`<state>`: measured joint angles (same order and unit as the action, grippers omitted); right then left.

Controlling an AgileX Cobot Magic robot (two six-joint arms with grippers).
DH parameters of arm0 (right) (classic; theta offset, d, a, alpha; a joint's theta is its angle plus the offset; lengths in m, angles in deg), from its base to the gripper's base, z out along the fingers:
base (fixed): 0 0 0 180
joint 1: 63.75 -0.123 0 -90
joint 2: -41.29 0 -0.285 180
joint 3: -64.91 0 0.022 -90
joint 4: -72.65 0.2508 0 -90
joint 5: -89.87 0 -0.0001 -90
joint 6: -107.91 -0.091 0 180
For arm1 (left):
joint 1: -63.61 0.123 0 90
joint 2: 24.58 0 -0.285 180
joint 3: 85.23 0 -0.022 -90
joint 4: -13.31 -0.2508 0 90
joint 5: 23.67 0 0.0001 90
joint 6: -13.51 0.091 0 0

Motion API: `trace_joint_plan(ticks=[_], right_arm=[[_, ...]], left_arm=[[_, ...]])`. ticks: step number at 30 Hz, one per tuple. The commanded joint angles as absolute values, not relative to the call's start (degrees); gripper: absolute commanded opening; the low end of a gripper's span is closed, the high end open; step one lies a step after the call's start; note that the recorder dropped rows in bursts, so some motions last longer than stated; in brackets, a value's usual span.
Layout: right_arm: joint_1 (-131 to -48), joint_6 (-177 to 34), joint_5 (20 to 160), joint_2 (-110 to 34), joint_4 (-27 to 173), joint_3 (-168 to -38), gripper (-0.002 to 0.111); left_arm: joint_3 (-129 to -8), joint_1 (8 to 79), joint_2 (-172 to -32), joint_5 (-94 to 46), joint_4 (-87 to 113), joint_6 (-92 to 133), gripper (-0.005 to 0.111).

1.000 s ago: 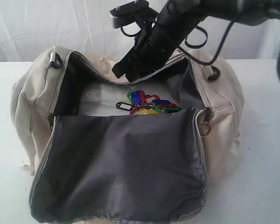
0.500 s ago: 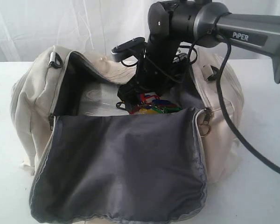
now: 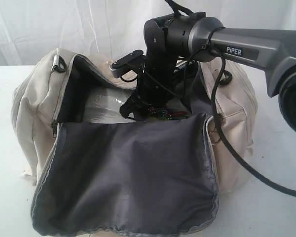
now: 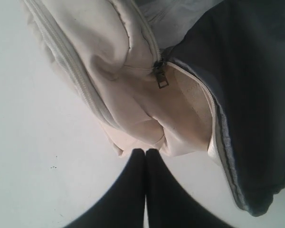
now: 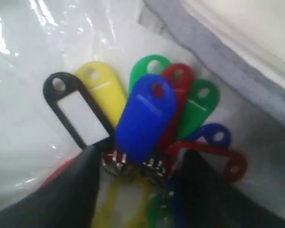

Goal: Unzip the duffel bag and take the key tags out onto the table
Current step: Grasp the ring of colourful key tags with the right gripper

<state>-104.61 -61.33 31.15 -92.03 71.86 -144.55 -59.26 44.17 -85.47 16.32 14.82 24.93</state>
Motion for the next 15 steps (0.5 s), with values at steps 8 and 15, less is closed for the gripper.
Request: trace_joint_plan(ticks=[8, 15], right_arm=[[-104.15, -62.16, 31.45, -90.83, 69.19, -145.20, 0.000], [-104.15, -62.30, 32.84, -86.12, 69.59, -147.85, 0.000]], left_arm=[[-59.01, 44.07, -85.04, 16.48, 15.82, 24.98, 0.000], [-59.01, 44.07, -85.04, 16.48, 15.94, 24.98, 0.000]])
